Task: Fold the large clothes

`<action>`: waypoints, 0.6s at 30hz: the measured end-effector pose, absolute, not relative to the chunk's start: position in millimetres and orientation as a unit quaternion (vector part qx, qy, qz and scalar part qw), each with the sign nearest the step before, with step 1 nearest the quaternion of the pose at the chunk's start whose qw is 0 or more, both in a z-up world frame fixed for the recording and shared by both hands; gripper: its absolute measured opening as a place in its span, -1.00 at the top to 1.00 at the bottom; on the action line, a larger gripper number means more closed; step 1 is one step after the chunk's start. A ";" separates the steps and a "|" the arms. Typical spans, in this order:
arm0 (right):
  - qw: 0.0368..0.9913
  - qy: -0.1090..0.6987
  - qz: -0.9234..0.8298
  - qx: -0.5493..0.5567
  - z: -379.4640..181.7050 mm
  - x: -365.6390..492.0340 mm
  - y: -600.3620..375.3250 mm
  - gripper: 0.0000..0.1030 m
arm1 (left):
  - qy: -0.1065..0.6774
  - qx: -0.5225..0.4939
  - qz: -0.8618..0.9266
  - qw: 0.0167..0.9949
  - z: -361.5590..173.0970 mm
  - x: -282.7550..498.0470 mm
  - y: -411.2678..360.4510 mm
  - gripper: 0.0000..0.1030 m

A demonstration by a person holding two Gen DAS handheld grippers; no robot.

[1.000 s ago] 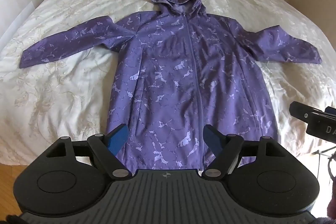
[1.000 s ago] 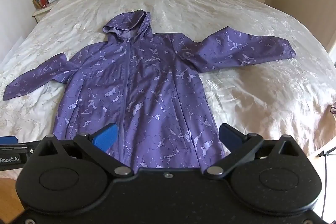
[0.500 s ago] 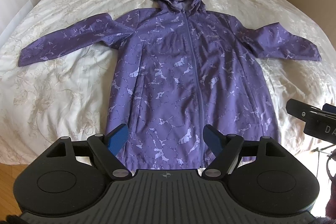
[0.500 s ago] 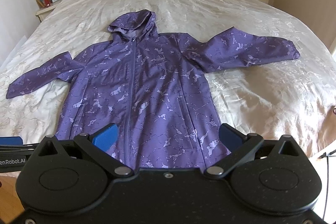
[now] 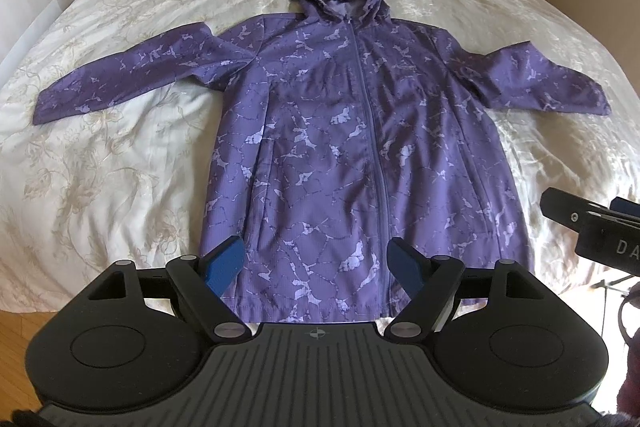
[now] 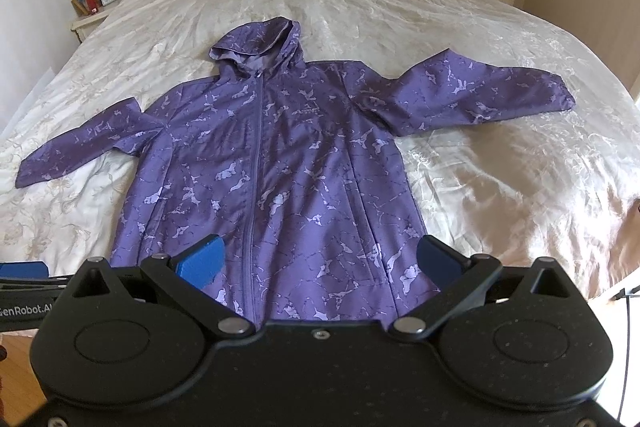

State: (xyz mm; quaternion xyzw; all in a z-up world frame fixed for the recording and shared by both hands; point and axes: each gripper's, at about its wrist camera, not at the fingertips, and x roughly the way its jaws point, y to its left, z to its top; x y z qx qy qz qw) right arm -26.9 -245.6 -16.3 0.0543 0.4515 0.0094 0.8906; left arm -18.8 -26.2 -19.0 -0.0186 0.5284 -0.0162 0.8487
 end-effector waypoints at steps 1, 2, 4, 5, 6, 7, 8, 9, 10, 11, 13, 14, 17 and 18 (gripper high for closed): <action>0.891 0.451 0.010 0.055 -16.3 -26.9 -245.8 -0.97 | 0.529 -0.019 -0.016 0.849 -19.0 -18.7 -25.9 -0.49; 0.891 0.451 0.010 0.055 -16.2 -26.9 -245.9 -0.97 | 0.529 -0.019 -0.016 0.848 -18.9 -18.7 -25.6 -0.49; 0.891 0.451 0.011 0.057 -16.3 -26.8 -246.4 -0.97 | 0.530 -0.019 -0.016 0.848 -18.9 -18.3 -26.5 -0.49; 0.890 0.451 0.012 0.058 -16.5 -26.8 -246.8 -0.97 | 0.531 -0.019 -0.016 0.847 -19.0 -17.8 -27.3 -0.49; 0.890 0.452 0.012 0.059 -16.9 -26.5 -247.0 -0.97 | 0.531 -0.019 -0.016 0.847 -19.3 -17.4 -28.3 -0.49; 0.890 0.452 0.013 0.060 -17.4 -26.1 -247.6 -0.97 | 0.533 -0.019 -0.017 0.846 -19.6 -16.8 -29.2 -0.49; 0.889 0.453 0.013 0.061 -17.7 -25.6 -247.5 -0.97 | 0.534 -0.019 -0.017 0.845 -19.9 -16.3 -29.9 -0.49; 0.889 0.453 0.012 0.061 -17.7 -25.7 -247.3 -0.97 | 0.535 -0.019 -0.017 0.844 -19.8 -15.3 -30.3 -0.49; 0.889 0.454 0.012 0.063 -18.5 -25.1 -247.8 -0.97 | 0.536 -0.019 -0.017 0.844 -19.9 -14.4 -30.7 -0.49; 0.888 0.455 0.012 0.064 -19.3 -24.3 -248.5 -0.97 | 0.537 -0.018 -0.017 0.843 -20.2 -13.4 -31.6 -0.49; 0.887 0.457 0.012 0.068 -20.9 -22.5 -250.2 -0.97 | 0.540 -0.019 -0.018 0.841 -20.9 -11.2 -31.7 -0.49; 0.886 0.458 0.012 0.070 -21.7 -21.5 -251.3 -0.97 | 0.542 -0.019 -0.018 0.840 -21.7 -8.7 -30.8 -0.49; 0.883 0.463 0.012 0.077 -25.2 -18.2 -256.3 -0.97 | 0.548 -0.022 -0.017 0.836 -25.5 -3.0 -32.1 -0.49; 0.882 0.464 0.012 0.081 -26.3 -16.9 -258.4 -0.97 | 0.549 -0.021 -0.017 0.835 -26.5 -0.9 -33.4 -0.49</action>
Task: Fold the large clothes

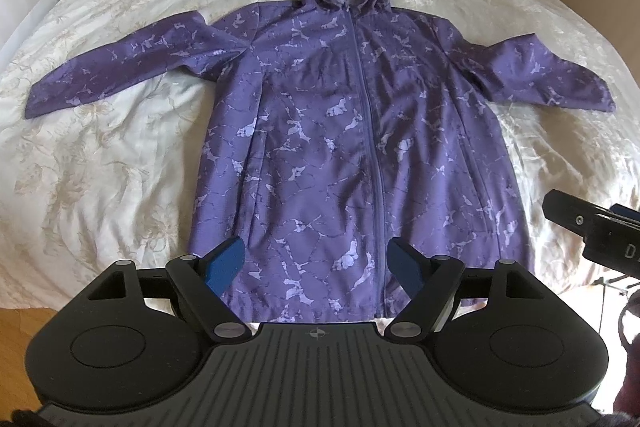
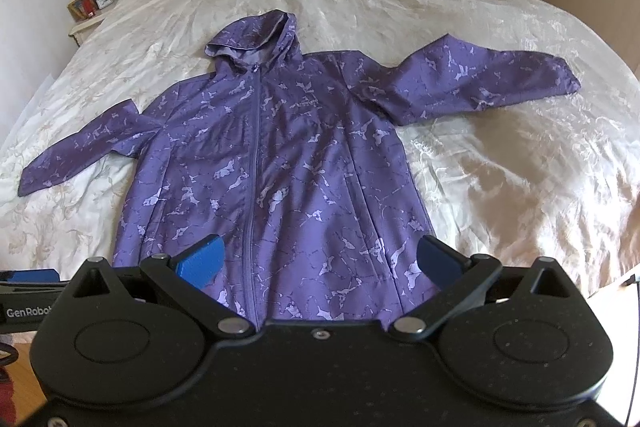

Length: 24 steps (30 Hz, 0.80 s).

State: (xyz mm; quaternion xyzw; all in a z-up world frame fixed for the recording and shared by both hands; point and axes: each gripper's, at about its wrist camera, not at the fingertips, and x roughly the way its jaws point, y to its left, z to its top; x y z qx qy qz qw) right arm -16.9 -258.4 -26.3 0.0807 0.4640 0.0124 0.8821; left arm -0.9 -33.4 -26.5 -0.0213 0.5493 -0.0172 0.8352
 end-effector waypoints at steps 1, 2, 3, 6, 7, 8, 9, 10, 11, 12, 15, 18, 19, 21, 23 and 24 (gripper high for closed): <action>0.881 0.465 0.014 0.085 -27.6 -15.0 -260.8 -0.97 | 0.550 -0.020 -0.017 0.835 -27.3 1.2 -35.0 -0.49; 0.881 0.465 0.015 0.088 -28.7 -13.1 -263.5 -0.97 | 0.549 -0.019 -0.017 0.835 -28.1 3.9 -36.9 -0.49; 0.880 0.465 0.017 0.093 -30.1 -9.9 -266.8 -0.97 | 0.548 -0.017 -0.015 0.836 -28.6 6.3 -38.1 -0.49; 0.880 0.463 0.028 0.104 -34.7 1.7 -274.6 -0.97 | 0.540 -0.017 -0.010 0.841 -30.3 15.5 -41.5 -0.49; 0.880 0.462 0.034 0.109 -36.8 7.3 -277.1 -0.97 | 0.537 -0.017 -0.007 0.844 -31.2 19.6 -42.0 -0.49; 0.879 0.461 0.041 0.114 -39.3 13.8 -279.5 -0.97 | 0.534 -0.018 -0.004 0.845 -32.0 24.0 -42.1 -0.49; 0.878 0.462 0.046 0.119 -41.7 19.5 -280.9 -0.96 | 0.532 -0.022 -0.001 0.847 -32.9 29.2 -42.2 -0.48; 0.877 0.462 0.051 0.126 -44.5 27.2 -283.3 -0.96 | 0.529 -0.028 0.001 0.848 -33.6 34.2 -41.3 -0.48; 0.875 0.462 0.057 0.132 -46.9 34.4 -285.6 -0.95 | 0.526 -0.037 0.002 0.850 -34.6 39.0 -40.0 -0.48; 0.874 0.461 0.065 0.141 -49.8 43.5 -288.2 -0.91 | 0.523 -0.048 0.003 0.851 -35.9 44.7 -38.5 -0.48; 0.866 0.465 0.086 0.159 -59.3 69.9 -293.9 -0.86 | 0.518 -0.085 -0.004 0.851 -41.6 63.1 -32.0 -0.48; 0.861 0.464 0.112 0.176 -67.7 98.0 -297.2 -0.85 | 0.518 -0.131 -0.025 0.845 -50.4 81.6 -23.1 -0.48; 0.860 0.463 0.120 0.177 -70.3 108.2 -297.3 -0.85 | 0.520 -0.142 -0.028 0.842 -53.5 86.9 -20.6 -0.48; 0.860 0.460 0.135 0.175 -74.0 124.8 -294.9 -0.85 | 0.522 -0.149 -0.014 0.840 -58.5 95.9 -15.5 -0.49; 0.858 0.458 0.153 0.173 -77.7 140.0 -291.3 -0.85 | 0.517 -0.142 0.012 0.844 -59.7 101.1 -10.3 -0.49; 0.857 0.458 0.161 0.173 -79.3 146.7 -288.7 -0.85 | 0.514 -0.140 0.023 0.846 -59.5 103.3 -6.6 -0.49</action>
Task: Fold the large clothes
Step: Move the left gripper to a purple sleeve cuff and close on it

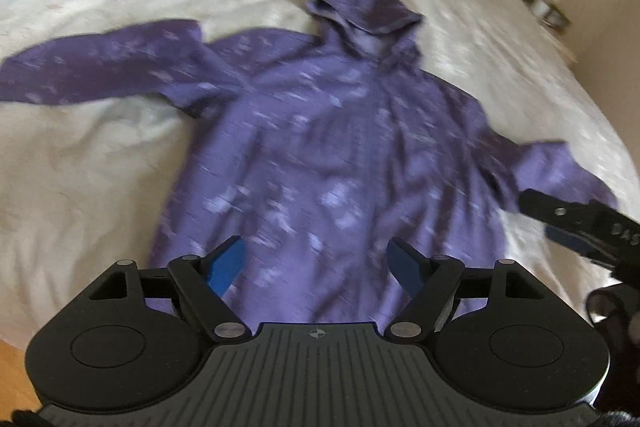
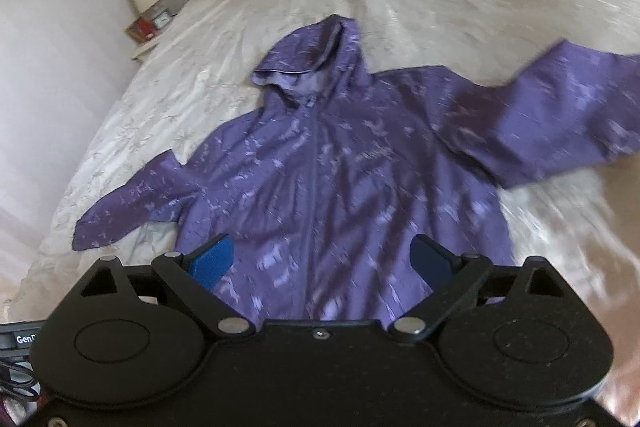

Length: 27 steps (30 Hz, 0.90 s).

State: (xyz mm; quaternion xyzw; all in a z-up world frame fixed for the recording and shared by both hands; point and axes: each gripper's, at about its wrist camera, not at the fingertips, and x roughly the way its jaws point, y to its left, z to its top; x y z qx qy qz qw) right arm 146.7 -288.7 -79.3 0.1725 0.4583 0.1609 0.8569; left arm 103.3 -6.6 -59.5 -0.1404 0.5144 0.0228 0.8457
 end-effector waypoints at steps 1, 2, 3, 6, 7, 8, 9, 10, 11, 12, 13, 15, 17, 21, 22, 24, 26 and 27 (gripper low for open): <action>0.856 0.458 0.168 0.172 -80.5 152.0 -286.4 -0.85 | 0.511 -0.140 0.033 0.848 -59.3 105.3 -1.9 -0.49; 0.855 0.458 0.175 0.169 -82.0 157.7 -283.2 -0.85 | 0.507 -0.142 0.043 0.849 -59.0 107.3 4.2 -0.49; 0.854 0.460 0.180 0.165 -83.4 162.9 -279.0 -0.85 | 0.504 -0.144 0.055 0.850 -58.9 109.0 11.6 -0.49; 0.847 0.466 0.204 0.156 -87.5 174.0 -265.3 -0.85 | 0.495 -0.148 0.091 0.851 -57.7 113.2 36.7 -0.49; 0.844 0.468 0.210 0.153 -88.5 176.4 -260.4 -0.85 | 0.492 -0.149 0.104 0.852 -57.4 115.3 46.5 -0.49; 0.843 0.470 0.214 0.150 -89.4 178.7 -256.2 -0.86 | 0.489 -0.150 0.119 0.851 -57.2 117.3 57.7 -0.49; 0.843 0.470 0.218 0.146 -90.2 179.6 -250.1 -0.86 | 0.485 -0.153 0.131 0.851 -57.5 118.1 68.7 -0.49; 0.841 0.472 0.222 0.141 -91.1 181.5 -245.2 -0.86 | 0.483 -0.156 0.142 0.850 -57.9 119.2 79.3 -0.50; 0.840 0.474 0.227 0.136 -91.8 182.8 -239.2 -0.86 | 0.480 -0.158 0.155 0.849 -58.9 120.7 92.7 -0.50; 0.839 0.475 0.230 0.132 -92.5 184.8 -233.9 -0.86 | 0.477 -0.159 0.164 0.849 -60.3 122.5 103.8 -0.50; 0.838 0.476 0.232 0.129 -93.4 185.9 -227.8 -0.86 | 0.476 -0.156 0.172 0.848 -62.4 125.1 116.2 -0.50; 0.839 0.478 0.230 0.123 -95.3 188.1 -215.8 -0.86 | 0.474 -0.148 0.184 0.848 -68.2 130.4 138.5 -0.50; 0.840 0.479 0.224 0.117 -96.1 191.7 -203.9 -0.86 | 0.474 -0.137 0.192 0.848 -76.2 138.2 164.0 -0.50; 0.841 0.485 0.210 0.113 -95.9 196.1 -178.4 -0.86 | 0.475 -0.127 0.201 0.847 -93.6 150.3 215.8 -0.50; 0.841 0.487 0.208 0.112 -96.6 197.8 -170.6 -0.86 | 0.475 -0.128 0.204 0.847 -97.9 153.3 229.1 -0.50; 0.839 0.494 0.203 0.107 -98.7 201.5 -154.9 -0.86 | 0.474 -0.133 0.209 0.845 -107.2 159.5 256.9 -0.50; 0.838 0.497 0.196 0.106 -101.0 205.2 -139.7 -0.86 | 0.474 -0.138 0.216 0.843 -116.7 167.3 283.2 -0.50; 0.838 0.499 0.193 0.107 -101.5 207.1 -132.1 -0.86 | 0.473 -0.138 0.220 0.842 -119.8 170.2 294.4 -0.50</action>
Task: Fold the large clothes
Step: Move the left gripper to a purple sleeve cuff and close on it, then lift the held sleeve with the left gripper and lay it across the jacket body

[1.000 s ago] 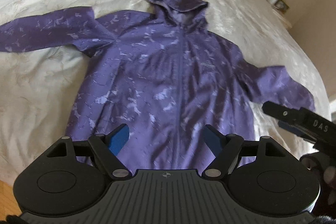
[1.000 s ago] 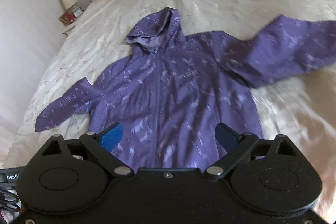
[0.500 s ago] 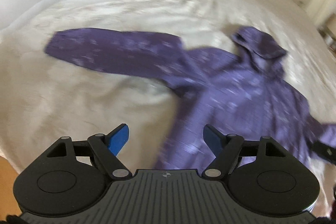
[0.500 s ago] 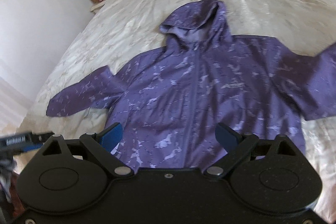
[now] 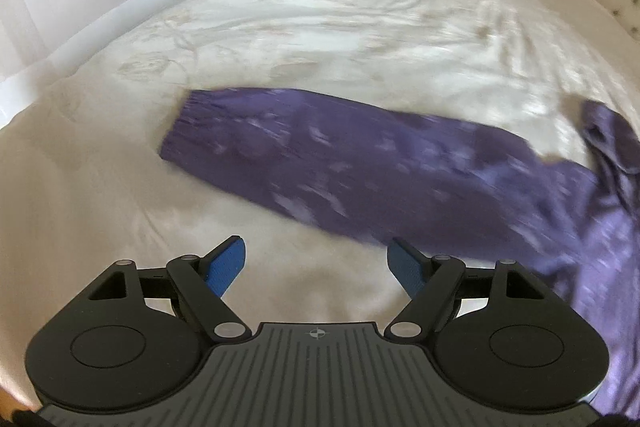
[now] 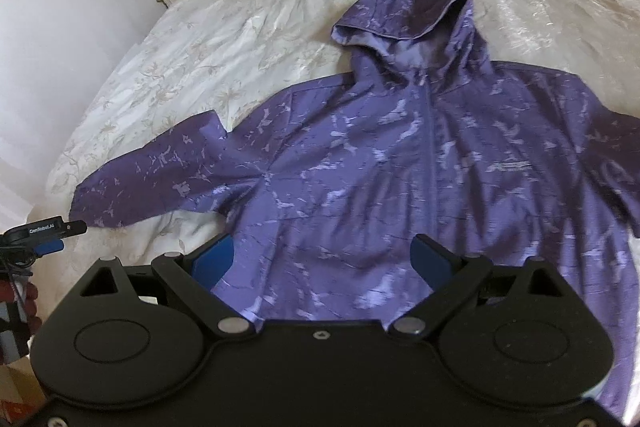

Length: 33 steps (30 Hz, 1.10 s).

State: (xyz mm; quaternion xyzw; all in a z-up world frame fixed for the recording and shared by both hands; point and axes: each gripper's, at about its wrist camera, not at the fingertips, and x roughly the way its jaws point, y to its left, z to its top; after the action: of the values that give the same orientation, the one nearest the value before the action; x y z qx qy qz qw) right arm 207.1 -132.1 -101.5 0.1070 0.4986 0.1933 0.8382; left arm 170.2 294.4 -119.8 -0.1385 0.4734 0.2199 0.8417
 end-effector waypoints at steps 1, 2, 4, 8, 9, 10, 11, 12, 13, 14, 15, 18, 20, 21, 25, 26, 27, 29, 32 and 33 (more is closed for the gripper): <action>0.838 0.499 0.191 0.108 -101.8 208.5 -124.9 -0.86 | 0.472 -0.139 0.223 0.841 -123.0 173.4 305.0 -0.50; 0.839 0.499 0.190 0.108 -102.3 209.9 -118.1 -0.86 | 0.471 -0.140 0.227 0.841 -126.1 177.7 317.1 -0.50; 0.840 0.498 0.188 0.105 -101.7 213.2 -104.4 -0.86 | 0.468 -0.141 0.234 0.841 -132.8 185.4 336.5 -0.50; 0.844 0.494 0.181 0.101 -99.8 219.5 -81.4 -0.86 | 0.465 -0.144 0.245 0.839 -146.7 198.4 368.6 -0.50; 0.845 0.493 0.180 0.101 -99.8 221.1 -76.0 -0.86 | 0.465 -0.147 0.247 0.838 -151.4 201.5 375.8 -0.50; 0.846 0.493 0.179 0.101 -100.2 223.6 -71.0 -0.86 | 0.466 -0.150 0.248 0.836 -157.1 204.6 383.2 -0.50; 0.846 0.493 0.177 0.099 -100.1 225.8 -65.6 -0.86 | 0.468 -0.154 0.247 0.834 -163.6 207.7 389.7 -0.50; 0.847 0.493 0.176 0.096 -100.5 228.5 -60.7 -0.86 | 0.471 -0.158 0.247 0.832 -169.4 210.2 394.4 -0.50; 0.847 0.493 0.174 0.094 -101.4 231.8 -55.8 -0.86 | 0.472 -0.162 0.246 0.831 -174.7 212.0 399.3 -0.50; 0.848 0.493 0.173 0.092 -101.4 234.9 -50.9 -0.86 | 0.471 -0.168 0.245 0.831 -180.2 213.4 402.6 -0.50; 0.848 0.493 0.172 0.090 -102.5 238.4 -46.4 -0.85 | 0.469 -0.178 0.241 0.831 -185.4 213.9 406.3 -0.50; 0.848 0.495 0.171 0.082 -106.2 247.5 -33.2 -0.84 | 0.455 -0.215 0.242 0.829 -192.7 211.0 414.3 -0.50; 0.846 0.498 0.175 0.071 -110.5 252.6 -23.9 -0.75 | 0.446 -0.237 0.248 0.827 -193.4 208.7 419.0 -0.49; 0.844 0.501 0.177 0.065 -112.8 255.8 -19.2 -0.72 | 0.442 -0.245 0.248 0.826 -193.5 207.8 420.8 -0.46; 0.838 0.513 0.178 0.054 -123.0 266.4 -3.6 -0.72 | 0.408 -0.268 0.239 0.839 -188.9 202.8 427.1 0.56; 0.838 0.514 0.178 0.051 -125.0 268.1 -0.8 -0.72 | 0.397 -0.276 0.231 0.845 -185.7 201.1 427.6 0.62; 0.837 0.515 0.177 0.048 -127.6 270.1 2.3 -0.72 | 0.390 -0.276 0.229 0.848 -181.1 200.0 426.3 0.66; 0.836 0.518 0.175 0.042 -131.7 273.7 7.0 -0.72 | 0.377 -0.261 0.228 0.859 -167.5 198.4 420.2 0.68; 0.839 0.519 0.159 0.031 -138.7 280.5 11.7 -0.63 | 0.350 -0.227 0.216 0.883 -137.7 194.9 406.8 0.69; 0.839 0.521 0.155 0.031 -141.2 283.5 12.2 -0.50 | 0.339 -0.216 0.208 0.892 -126.2 193.2 401.9 0.69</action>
State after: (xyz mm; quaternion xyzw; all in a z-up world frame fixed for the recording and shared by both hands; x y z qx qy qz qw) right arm 283.5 12.2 -141.2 0.0308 0.5210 0.1547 0.8389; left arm 193.2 401.9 -126.2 -0.2161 0.3388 0.2083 0.8917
